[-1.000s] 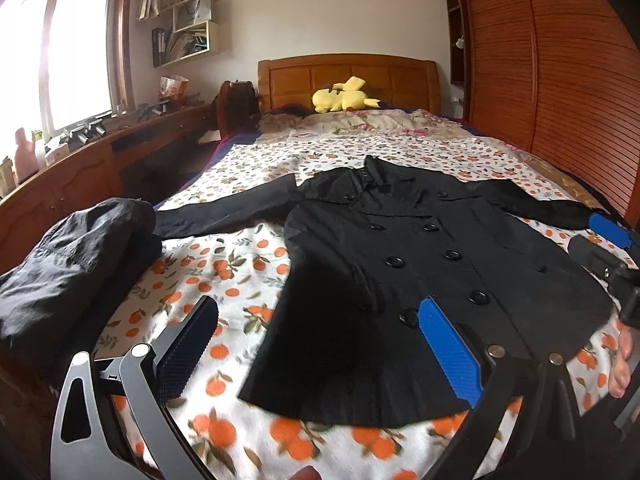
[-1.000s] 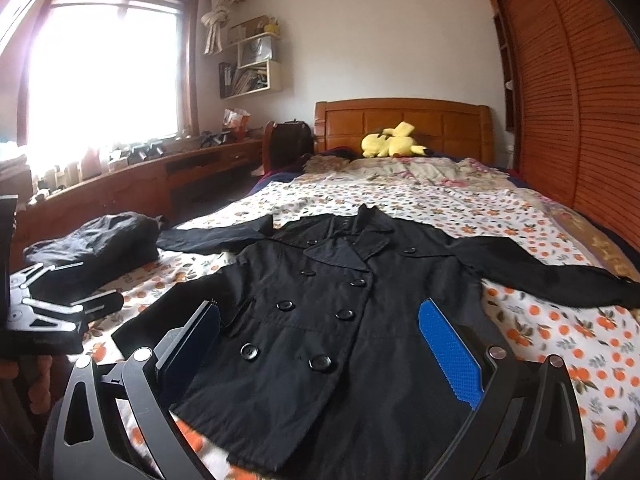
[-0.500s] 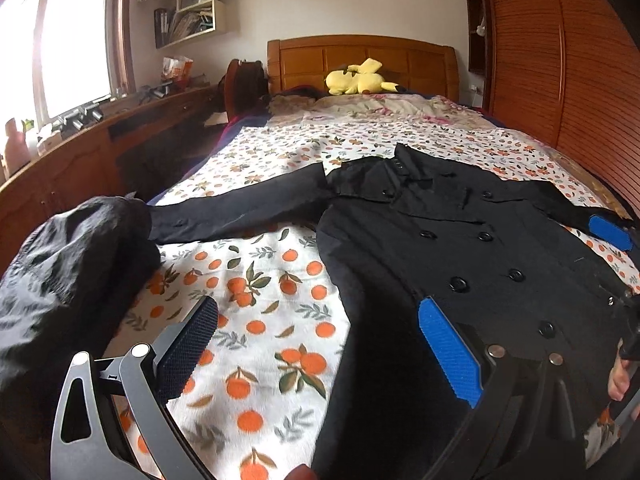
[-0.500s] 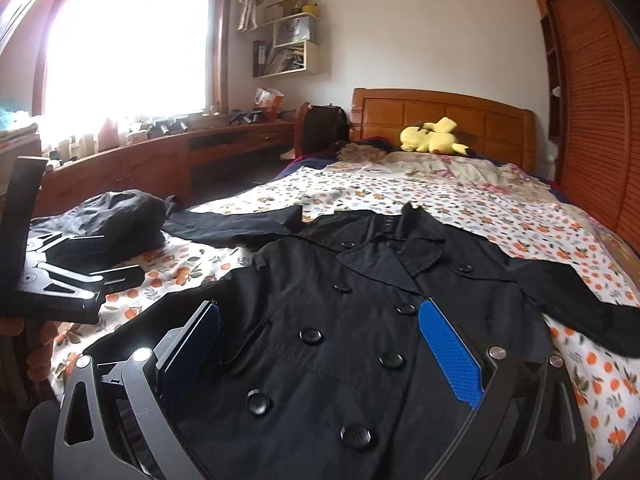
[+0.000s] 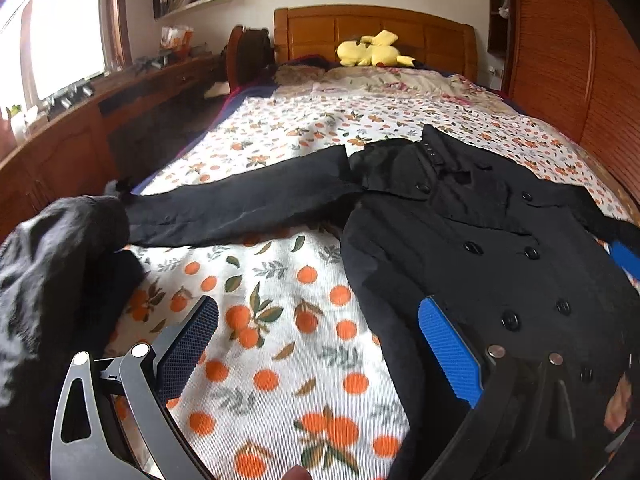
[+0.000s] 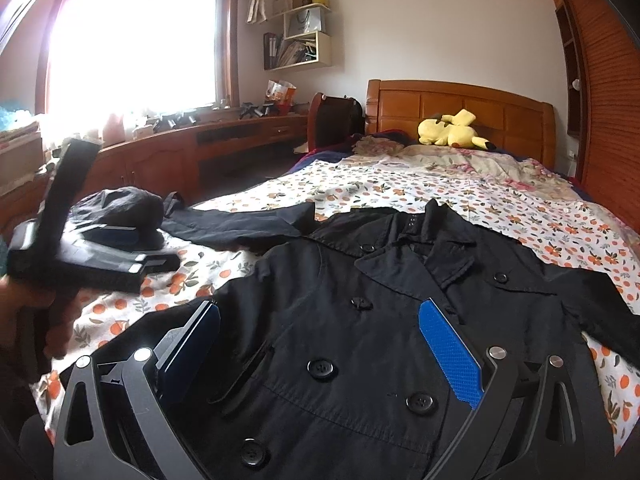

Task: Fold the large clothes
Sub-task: 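Move the left tool to the coat sleeve cuff and close on it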

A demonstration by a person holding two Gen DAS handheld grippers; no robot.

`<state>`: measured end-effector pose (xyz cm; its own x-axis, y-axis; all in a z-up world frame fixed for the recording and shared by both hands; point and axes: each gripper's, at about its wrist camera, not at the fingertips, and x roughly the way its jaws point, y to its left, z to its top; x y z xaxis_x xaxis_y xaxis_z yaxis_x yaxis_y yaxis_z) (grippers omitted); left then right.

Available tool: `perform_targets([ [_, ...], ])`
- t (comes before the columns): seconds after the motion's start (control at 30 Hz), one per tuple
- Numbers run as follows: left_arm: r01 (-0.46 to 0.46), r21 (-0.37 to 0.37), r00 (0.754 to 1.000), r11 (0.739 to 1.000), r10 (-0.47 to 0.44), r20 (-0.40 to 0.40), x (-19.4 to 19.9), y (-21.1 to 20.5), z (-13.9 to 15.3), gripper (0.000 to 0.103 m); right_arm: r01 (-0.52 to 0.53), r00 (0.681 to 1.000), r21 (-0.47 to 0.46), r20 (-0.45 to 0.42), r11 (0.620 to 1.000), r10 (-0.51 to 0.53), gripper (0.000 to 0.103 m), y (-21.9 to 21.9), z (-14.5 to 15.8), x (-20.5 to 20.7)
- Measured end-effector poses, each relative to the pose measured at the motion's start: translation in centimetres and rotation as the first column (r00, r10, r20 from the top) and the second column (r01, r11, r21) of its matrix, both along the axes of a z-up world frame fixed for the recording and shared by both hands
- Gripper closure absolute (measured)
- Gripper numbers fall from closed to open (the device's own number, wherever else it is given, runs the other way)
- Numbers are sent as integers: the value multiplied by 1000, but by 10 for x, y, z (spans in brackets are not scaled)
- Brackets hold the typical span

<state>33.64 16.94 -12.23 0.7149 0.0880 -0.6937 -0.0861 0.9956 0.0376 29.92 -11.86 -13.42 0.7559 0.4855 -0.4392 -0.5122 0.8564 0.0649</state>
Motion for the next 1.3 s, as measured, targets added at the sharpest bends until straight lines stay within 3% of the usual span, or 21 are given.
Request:
perform_targets([
  [0.3,-59,-90,995,994,51,-82,67,43,-22,3,6,1000,5,-17,1000,-6,6,-6,-6,4],
  [0.6,-144,-206,982,968,115,-148,121,95,-46,23,1,1000,-40,-19,999,-2,6,10,12,2],
  [0.73,-179,-218,975,959,143,-171,139,110,-58,25,-15,1000,-89,-17,996,13,6,28,15,10],
  [1.07,-264,-285,952,922,201,-230,160,141,-77,30,-41,999,-132,-28,990,37,6,58,2,19],
  [1.3,-337,-327,930,883,258,-264,160,149,-81,46,-38,999,-139,-9,990,37,6,54,6,11],
])
